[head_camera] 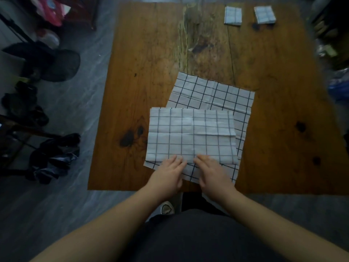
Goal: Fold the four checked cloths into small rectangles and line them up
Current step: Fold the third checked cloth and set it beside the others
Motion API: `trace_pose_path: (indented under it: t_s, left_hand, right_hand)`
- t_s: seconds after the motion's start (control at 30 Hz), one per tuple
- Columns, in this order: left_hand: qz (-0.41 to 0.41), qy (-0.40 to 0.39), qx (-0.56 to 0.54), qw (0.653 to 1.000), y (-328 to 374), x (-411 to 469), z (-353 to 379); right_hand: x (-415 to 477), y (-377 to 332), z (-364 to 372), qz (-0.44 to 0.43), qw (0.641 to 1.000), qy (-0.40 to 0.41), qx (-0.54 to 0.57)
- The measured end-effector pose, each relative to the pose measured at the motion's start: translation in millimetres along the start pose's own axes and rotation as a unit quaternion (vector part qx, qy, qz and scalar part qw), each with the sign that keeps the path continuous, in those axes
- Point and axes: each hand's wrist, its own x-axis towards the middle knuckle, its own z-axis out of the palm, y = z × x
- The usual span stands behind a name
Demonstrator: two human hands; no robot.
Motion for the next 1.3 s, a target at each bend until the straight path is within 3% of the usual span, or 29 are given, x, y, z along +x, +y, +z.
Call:
trace_pose_path:
  t_s: [0.1,0.37,0.83,0.93,1.03,1.13,1.3]
  left_hand:
    - [0.0,-0.028,0.02,0.999,2.4,-2.2,14.3]
    - [-0.036,-0.032,0.035,0.998,-15.0,-5.7,24.9]
    - [-0.138,-0.005,0.049,0.989,-77.5,-45.5,24.1]
    - [-0.15,0.013,0.033,0.988,-62.0,-39.6,22.6]
    - [-0.098,0.022,0.022,0.995,-29.2,-23.2,16.9]
    - [-0.042,-0.001,0.037,0.998,3.4,-4.3,18.1]
    - [-0.035,-0.052,0.063,0.996,9.3,7.8,30.1]
  right_hand:
    - [-1.1,-4.1,23.8,-0.022,0.998,-0.014,-0.049]
    - [-4.0,-6.7,39.0,0.035,0.992,-0.059,-0.109]
    - [-48.3,67.2,11.4,0.186,0.974,-0.03,-0.122]
    - [-41.8,49.4,12.4,0.169,0.979,-0.019,-0.116]
    - [-30.1,19.1,20.9,0.101,0.988,-0.035,-0.111]
    - [-15.2,-3.6,33.1,0.055,0.992,-0.049,-0.103]
    - [-3.6,-5.8,40.8,0.049,0.992,-0.067,-0.1]
